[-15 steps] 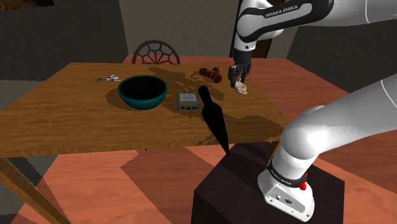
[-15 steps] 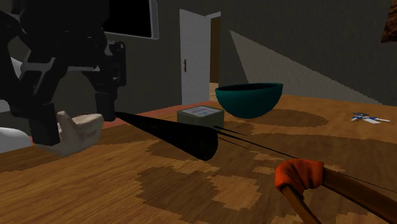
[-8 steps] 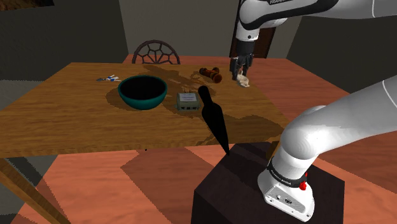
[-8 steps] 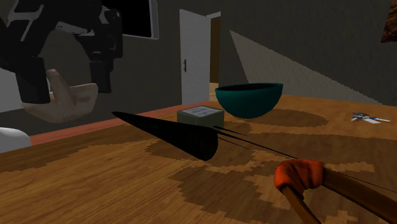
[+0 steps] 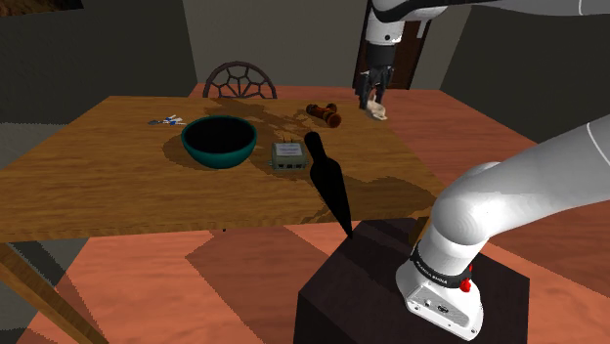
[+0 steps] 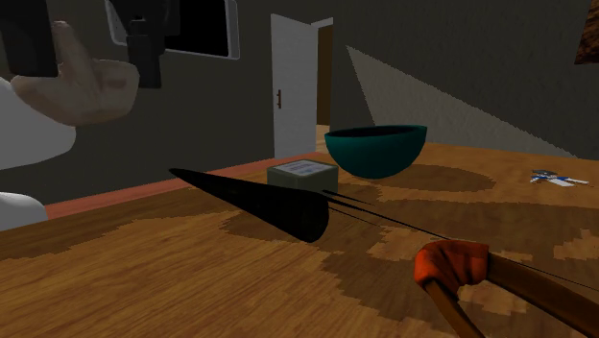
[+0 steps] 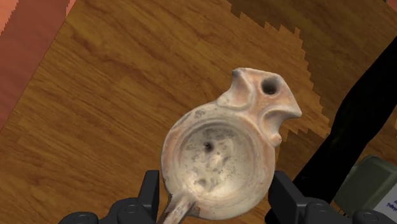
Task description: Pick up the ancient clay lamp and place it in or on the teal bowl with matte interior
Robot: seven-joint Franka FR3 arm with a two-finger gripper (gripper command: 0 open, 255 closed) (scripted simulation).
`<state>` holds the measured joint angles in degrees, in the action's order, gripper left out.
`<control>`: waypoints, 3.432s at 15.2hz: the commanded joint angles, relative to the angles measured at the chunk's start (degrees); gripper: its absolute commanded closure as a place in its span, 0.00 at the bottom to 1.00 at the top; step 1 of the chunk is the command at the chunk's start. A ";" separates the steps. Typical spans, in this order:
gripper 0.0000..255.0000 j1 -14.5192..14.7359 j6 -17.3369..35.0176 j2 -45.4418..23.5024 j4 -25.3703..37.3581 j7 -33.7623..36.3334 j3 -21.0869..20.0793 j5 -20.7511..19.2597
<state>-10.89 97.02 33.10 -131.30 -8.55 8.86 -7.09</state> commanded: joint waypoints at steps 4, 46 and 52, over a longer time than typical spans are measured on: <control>1.00 0.09 -3.70 -0.35 4.04 -0.23 -0.21 0.21; 1.00 18.01 -8.25 -56.30 62.68 36.63 -21.97 1.09; 1.00 17.52 -3.02 -55.19 56.35 36.73 -21.94 1.30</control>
<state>6.68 93.15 -22.07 -74.16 28.16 -13.10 -5.78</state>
